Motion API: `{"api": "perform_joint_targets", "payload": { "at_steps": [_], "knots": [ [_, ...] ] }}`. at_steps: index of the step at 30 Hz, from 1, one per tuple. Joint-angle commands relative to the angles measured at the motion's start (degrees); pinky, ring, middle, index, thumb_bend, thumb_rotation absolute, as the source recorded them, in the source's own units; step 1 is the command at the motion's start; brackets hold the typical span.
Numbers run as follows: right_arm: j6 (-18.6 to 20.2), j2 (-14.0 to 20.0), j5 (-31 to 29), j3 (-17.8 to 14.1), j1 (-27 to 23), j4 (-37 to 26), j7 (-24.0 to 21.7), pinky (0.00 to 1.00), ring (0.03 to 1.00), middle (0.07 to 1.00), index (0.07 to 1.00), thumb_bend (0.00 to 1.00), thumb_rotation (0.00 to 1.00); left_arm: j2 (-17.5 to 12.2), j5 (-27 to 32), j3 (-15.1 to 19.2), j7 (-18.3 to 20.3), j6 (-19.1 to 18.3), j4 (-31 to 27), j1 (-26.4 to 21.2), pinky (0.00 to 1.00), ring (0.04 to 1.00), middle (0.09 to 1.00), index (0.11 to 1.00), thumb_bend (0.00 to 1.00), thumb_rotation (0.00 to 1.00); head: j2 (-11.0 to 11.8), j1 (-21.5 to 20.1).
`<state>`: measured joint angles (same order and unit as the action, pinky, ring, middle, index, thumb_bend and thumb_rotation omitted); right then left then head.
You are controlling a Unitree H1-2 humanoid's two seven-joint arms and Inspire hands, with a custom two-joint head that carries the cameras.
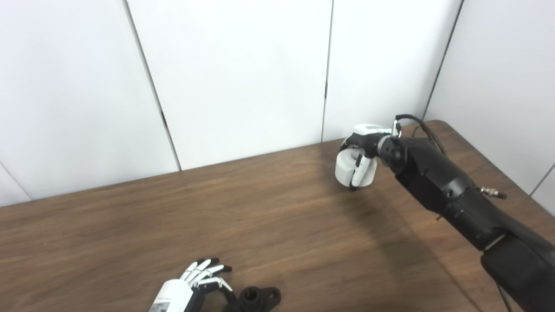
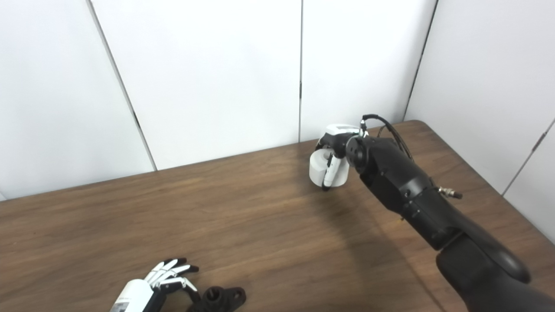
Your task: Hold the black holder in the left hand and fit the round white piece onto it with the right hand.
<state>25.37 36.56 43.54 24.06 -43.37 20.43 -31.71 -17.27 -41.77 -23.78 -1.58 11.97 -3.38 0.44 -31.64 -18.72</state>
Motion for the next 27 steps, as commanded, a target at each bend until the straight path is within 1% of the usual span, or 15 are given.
{"api": "perform_joint_targets", "payload": {
  "at_steps": [1,4,8,9,10,11,12,13,14,15,17,23,25,26,27],
  "knots": [
    [-0.97,2.48,2.17,-0.1,-4.06,-2.04,0.17,0.87,0.825,0.681,0.76,0.87,0.11,-0.75,-2.75,-1.09,1.69,-3.59,6.32,5.22,0.95,0.916,0.822,0.491,0.51,0.06,-0.51,-0.14],
    [-0.9,2.75,2.93,0.26,-4.29,-2.56,-0.28,0.86,0.831,0.694,0.74,0.87,0.1,-0.61,-2.84,-1.02,2.32,-4.23,5.6,5.29,0.96,0.92,0.824,0.491,0.51,0.06,-1.18,-0.03],
    [-1.66,2.88,3.8,0.65,-4.87,-2.55,-0.51,0.76,0.735,0.62,0.715,0.87,0.1,-0.43,-2.98,-0.96,2.72,-4.6,5.25,5.08,0.96,0.918,0.824,0.491,0.51,0.06,-2.28,0.01],
    [-1.89,2.87,3.95,0.67,-4.95,-2.59,-0.54,0.61,0.613,0.557,0.708,0.81,0.08,-0.4,-3.06,-0.94,2.78,-4.68,5.16,5.04,0.96,0.918,0.823,0.491,0.51,0.06,-2.28,0.01],
    [-2.31,2.92,4.03,0.67,-5.02,-2.62,-0.49,0.54,0.549,0.521,0.706,0.69,0.04,-0.37,-3.13,-0.93,2.92,-4.85,5.0,5.03,0.96,0.917,0.823,0.491,0.51,0.06,-2.18,0.21],
    [-2.98,3.0,4.06,0.66,-5.01,-2.65,-0.26,0.43,0.461,0.499,0.699,0.64,0.02,-0.32,-3.21,-0.9,3.1,-5.06,4.75,5.04,0.96,0.918,0.823,0.491,0.51,0.06,-2.13,0.43],
    [-3.72,3.06,4.16,0.65,-4.89,-2.72,0.14,0.3,0.348,0.484,0.684,0.61,0.01,-0.27,-3.3,-0.86,3.32,-5.33,4.49,5.03,0.96,0.918,0.823,0.491,0.51,0.06,-2.13,0.43],
    [-4.31,3.12,4.46,0.69,-4.71,-2.83,0.56,0.21,0.257,0.38,0.655,0.74,0.04,-0.2,-3.31,-0.8,3.58,-5.65,4.27,5.02,0.96,0.918,0.822,0.491,0.51,0.06,-2.13,0.43],
    [-4.75,3.11,4.85,0.67,-4.46,-2.97,1.09,0.14,0.191,0.298,0.616,0.81,0.05,-0.15,-3.35,-0.77,3.75,-5.92,4.14,5.0,0.96,0.919,0.823,0.491,0.51,0.06,-2.13,0.43],
    [-4.98,3.06,5.23,0.6,-4.24,-3.05,1.52,0.11,0.176,0.278,0.541,0.64,0.1,-0.11,-3.39,-0.76,3.82,-6.08,4.11,4.97,0.96,0.919,0.823,0.491,0.51,0.06,-2.13,0.43],
    [-5.4,2.99,5.19,-0.05,-3.71,-3.58,2.23,0.12,0.187,0.291,0.497,0.55,0.12,-0.08,-3.34,-0.71,4.19,-6.4,3.66,5.04,0.96,0.919,0.821,0.491,0.51,0.06,-2.65,1.32],
    [-6.43,3.03,5.47,-0.68,-2.98,-3.94,3.39,0.19,0.253,0.345,0.484,0.53,0.13,-0.1,-3.48,-0.85,4.35,-6.37,3.26,5.1,0.95,0.914,0.815,0.491,0.51,0.06,-3.07,1.69],
    [-6.3,2.98,5.78,-0.6,-2.91,-4.03,3.18,0.36,0.371,0.421,0.483,0.53,0.09,-0.14,-3.7,-0.92,4.28,-6.34,3.29,5.1,0.95,0.914,0.817,0.491,0.51,0.06,-3.07,1.69],
    [-6.28,2.94,5.88,-0.55,-2.9,-4.02,3.03,0.39,0.385,0.428,0.482,0.53,0.07,-0.17,-3.74,-0.93,4.36,-6.41,3.27,5.08,0.96,0.915,0.817,0.491,0.51,0.06,-2.89,1.82],
    [-6.37,2.93,6.02,-0.46,-2.86,-4.0,2.97,0.51,0.467,0.478,0.48,0.53,0.03,-0.17,-3.78,-0.92,4.42,-6.51,3.24,5.08,0.96,0.915,0.819,0.491,0.51,0.06,-2.89,1.82]
  ]
}}
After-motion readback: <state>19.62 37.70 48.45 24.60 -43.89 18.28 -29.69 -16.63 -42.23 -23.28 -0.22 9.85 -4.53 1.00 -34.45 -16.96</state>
